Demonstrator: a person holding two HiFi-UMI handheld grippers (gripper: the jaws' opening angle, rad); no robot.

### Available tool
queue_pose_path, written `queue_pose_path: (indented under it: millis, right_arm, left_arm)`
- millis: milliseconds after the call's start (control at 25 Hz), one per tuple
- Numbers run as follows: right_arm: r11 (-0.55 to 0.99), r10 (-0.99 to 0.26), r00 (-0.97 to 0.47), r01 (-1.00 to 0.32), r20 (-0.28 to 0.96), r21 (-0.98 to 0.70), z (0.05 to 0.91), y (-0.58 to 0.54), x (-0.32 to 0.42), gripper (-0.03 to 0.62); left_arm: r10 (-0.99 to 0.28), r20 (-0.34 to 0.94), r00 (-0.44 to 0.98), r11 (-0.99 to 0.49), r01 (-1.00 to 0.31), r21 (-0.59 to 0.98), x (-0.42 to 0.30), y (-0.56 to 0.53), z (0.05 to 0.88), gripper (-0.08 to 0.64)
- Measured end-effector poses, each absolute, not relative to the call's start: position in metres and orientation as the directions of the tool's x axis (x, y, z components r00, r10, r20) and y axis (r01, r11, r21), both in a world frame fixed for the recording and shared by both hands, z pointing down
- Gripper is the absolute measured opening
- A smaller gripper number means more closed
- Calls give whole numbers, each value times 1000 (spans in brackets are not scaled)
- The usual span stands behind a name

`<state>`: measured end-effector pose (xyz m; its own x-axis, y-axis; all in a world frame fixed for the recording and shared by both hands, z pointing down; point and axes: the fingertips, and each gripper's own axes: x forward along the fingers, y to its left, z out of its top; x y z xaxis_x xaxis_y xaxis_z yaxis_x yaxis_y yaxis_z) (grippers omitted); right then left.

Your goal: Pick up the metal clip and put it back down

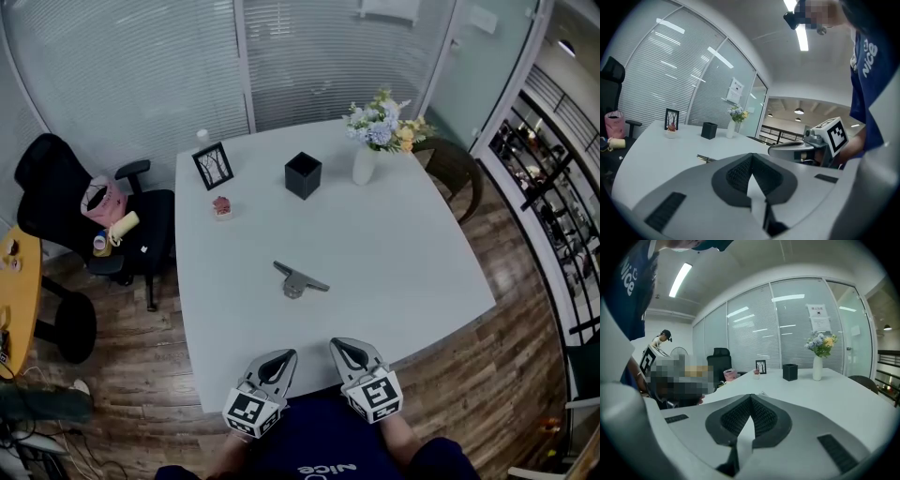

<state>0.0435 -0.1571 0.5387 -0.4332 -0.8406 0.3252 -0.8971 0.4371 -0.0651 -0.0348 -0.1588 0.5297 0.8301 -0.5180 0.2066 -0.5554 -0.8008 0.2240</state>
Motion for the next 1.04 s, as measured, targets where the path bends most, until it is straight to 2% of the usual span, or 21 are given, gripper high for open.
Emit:
queue_pose_path:
  millis: [240,1040]
  right_arm:
    - [470,-815,-465,-879,346,-75,549,-158,38,8]
    - [515,-789,-485,-857,376,-26,551,-158,27,8]
  left_arm:
    - [-535,225,814,-798,-575,182,-40,-163,533,2]
    - [-576,227,785,-766,-616,187,-56,-167,536,2]
